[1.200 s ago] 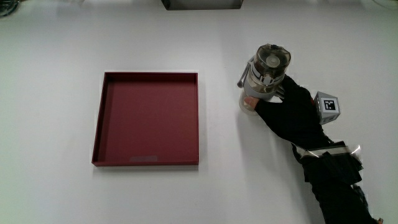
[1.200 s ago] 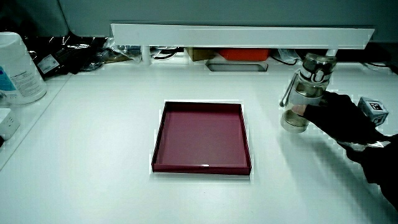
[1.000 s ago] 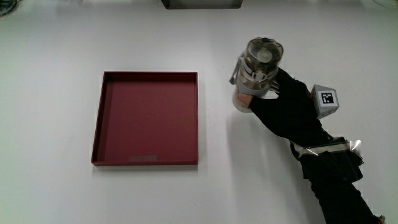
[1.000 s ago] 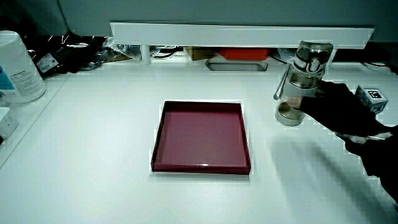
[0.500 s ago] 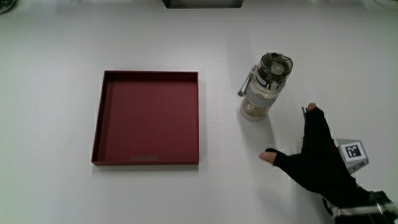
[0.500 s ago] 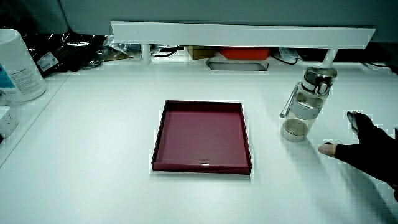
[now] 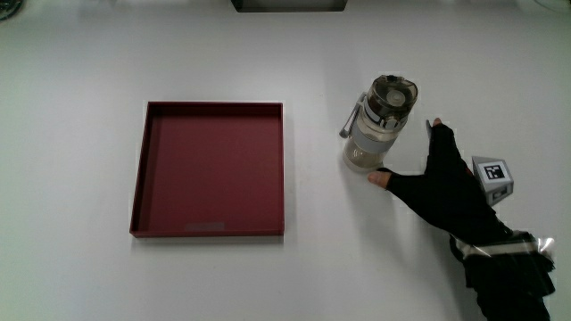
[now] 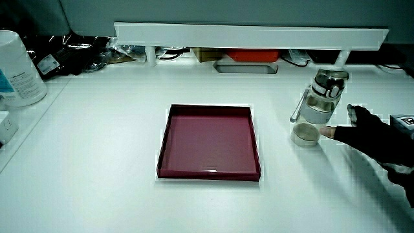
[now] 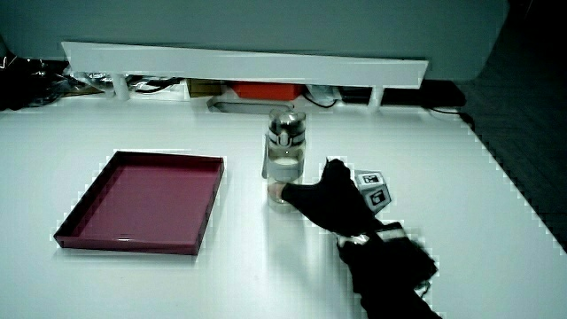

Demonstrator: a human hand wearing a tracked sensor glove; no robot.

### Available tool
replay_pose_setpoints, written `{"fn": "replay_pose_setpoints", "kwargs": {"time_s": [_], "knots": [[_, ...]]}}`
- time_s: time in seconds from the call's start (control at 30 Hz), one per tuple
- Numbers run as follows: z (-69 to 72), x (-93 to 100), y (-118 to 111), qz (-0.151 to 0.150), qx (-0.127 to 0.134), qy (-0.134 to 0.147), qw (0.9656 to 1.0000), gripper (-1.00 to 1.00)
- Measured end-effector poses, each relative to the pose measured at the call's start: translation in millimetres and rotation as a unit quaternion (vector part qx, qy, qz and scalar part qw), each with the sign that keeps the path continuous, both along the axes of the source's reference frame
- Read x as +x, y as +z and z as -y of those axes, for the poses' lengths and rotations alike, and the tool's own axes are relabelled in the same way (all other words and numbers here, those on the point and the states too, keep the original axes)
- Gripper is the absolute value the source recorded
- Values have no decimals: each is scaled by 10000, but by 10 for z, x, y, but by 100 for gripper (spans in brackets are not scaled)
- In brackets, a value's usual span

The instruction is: Pick bottle

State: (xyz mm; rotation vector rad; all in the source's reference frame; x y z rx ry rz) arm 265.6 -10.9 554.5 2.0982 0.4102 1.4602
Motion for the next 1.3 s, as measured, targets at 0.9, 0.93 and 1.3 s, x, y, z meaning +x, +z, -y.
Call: {"fn": "replay_pose_setpoints", "kwargs": {"time_s": [0.9, 0.93, 1.3], "knots": [[-55, -83, 239, 1221, 446, 628, 9895, 62], [-66, -70, 250, 1150, 443, 689, 9900, 67], [-110, -22, 245, 974, 922, 765, 9880, 100]]}}
